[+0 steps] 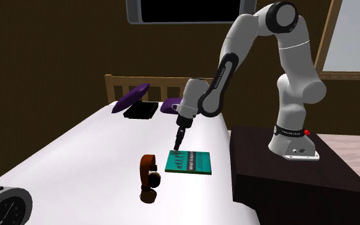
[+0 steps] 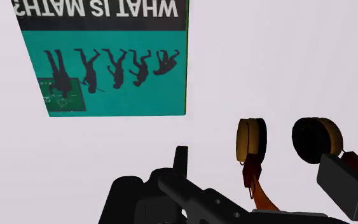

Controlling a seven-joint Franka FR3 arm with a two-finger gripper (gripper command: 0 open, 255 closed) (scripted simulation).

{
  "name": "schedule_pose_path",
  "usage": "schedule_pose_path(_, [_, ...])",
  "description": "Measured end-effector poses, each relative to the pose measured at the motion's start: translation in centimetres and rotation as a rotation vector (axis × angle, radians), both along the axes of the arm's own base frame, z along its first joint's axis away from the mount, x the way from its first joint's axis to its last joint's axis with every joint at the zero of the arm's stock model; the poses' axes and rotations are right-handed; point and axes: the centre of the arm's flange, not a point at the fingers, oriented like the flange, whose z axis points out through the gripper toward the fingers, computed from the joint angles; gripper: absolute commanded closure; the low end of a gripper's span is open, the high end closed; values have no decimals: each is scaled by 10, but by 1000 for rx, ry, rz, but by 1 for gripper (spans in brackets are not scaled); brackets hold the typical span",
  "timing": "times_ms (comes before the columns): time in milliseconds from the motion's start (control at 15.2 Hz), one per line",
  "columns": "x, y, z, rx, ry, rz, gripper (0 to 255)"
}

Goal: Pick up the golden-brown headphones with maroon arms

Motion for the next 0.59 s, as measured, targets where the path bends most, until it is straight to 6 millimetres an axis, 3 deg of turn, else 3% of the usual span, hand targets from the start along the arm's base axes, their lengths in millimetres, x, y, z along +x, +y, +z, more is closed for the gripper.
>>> schedule_pose_path(594, [62, 54, -70, 37, -79, 19, 0])
